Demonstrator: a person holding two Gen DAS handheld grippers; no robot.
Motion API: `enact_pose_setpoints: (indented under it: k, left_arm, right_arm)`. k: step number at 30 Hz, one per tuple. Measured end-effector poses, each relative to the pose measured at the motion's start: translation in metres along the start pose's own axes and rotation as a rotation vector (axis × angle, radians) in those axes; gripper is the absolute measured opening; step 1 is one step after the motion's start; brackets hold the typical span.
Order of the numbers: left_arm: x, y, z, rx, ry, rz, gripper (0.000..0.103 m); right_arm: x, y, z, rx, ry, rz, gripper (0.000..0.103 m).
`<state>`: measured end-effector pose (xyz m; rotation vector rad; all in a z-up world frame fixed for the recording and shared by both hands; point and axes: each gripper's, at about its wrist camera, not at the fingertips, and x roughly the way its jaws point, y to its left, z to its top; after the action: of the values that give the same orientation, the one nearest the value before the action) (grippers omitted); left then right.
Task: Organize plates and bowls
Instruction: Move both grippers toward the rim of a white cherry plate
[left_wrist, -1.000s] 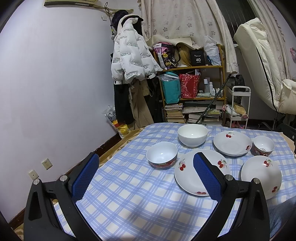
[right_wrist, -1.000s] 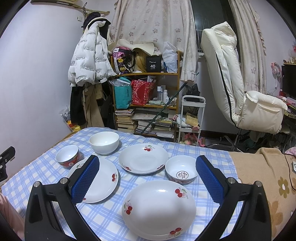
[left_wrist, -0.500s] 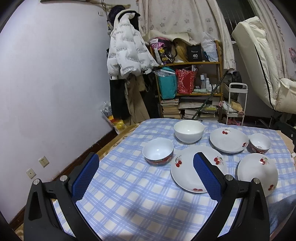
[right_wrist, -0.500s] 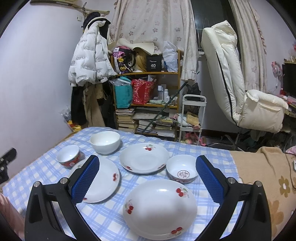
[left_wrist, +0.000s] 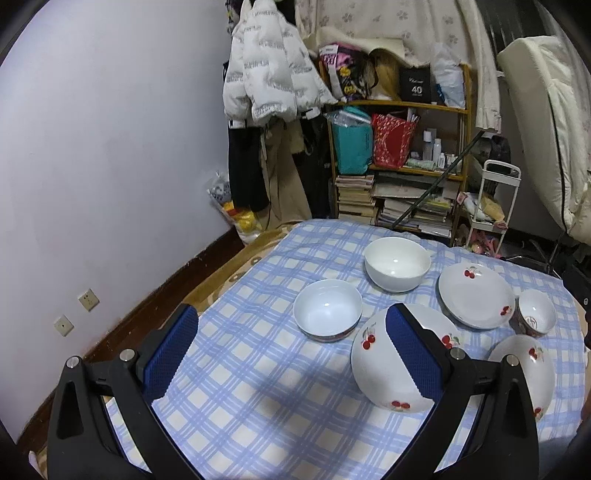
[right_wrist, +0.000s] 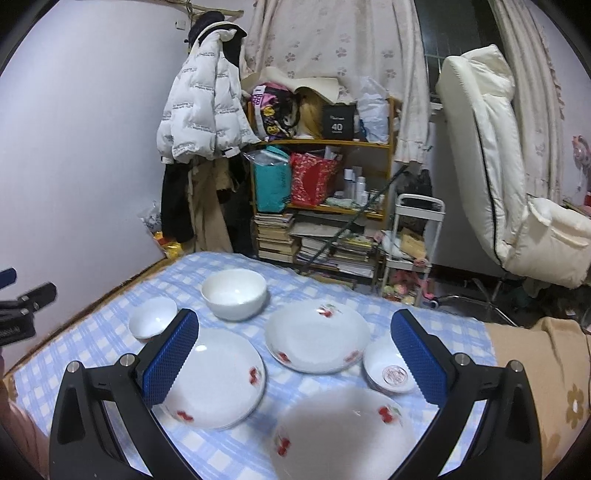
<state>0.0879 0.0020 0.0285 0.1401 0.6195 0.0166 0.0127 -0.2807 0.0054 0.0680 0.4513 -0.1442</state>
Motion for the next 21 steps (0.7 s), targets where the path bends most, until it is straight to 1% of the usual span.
enact_pose_setpoints:
  k: [2,5,9,11,13,14,15,18,20,21]
  left_arm:
    - [0.010,0.002,0.006,-0.028,0.022,0.012,0.100]
    - [0.030,0.002,0.010,-0.053,0.065,-0.001,0.100]
    - [0.056,-0.003,0.008,-0.047,0.113,-0.012,0.100]
    - [0.072,-0.008,0.004,-0.038,0.150,-0.028,0.100]
    - [0.083,-0.011,-0.003,-0.048,0.175,-0.030,0.100]
    - [0.087,-0.013,-0.006,-0.050,0.185,-0.031,0.100]
    - [0.091,-0.016,-0.010,-0.050,0.197,-0.034,0.100]
    - [0.106,-0.024,-0.022,-0.032,0.237,-0.039,0.100]
    - [0.118,-0.029,-0.030,-0.031,0.279,-0.049,0.100]
    - [0.122,-0.029,-0.032,-0.035,0.296,-0.057,0.100]
  right_arm:
    - [0.010,0.003,0.007,0.001,0.003,0.006,0.103]
    - [0.025,0.006,0.015,0.023,0.018,0.019,0.103]
    - [0.046,0.009,0.018,0.036,0.043,0.047,0.103]
    - [0.057,0.010,0.016,0.028,0.057,0.046,0.103]
    - [0.070,0.010,0.012,0.023,0.085,0.045,0.098]
    - [0.075,0.009,0.010,0.025,0.101,0.048,0.094]
    - [0.081,0.009,0.008,0.030,0.118,0.056,0.092]
    - [0.099,0.006,-0.004,0.060,0.164,0.080,0.092]
    - [0.112,0.006,-0.013,0.068,0.215,0.090,0.091]
    - [0.120,0.007,-0.018,0.066,0.248,0.102,0.086]
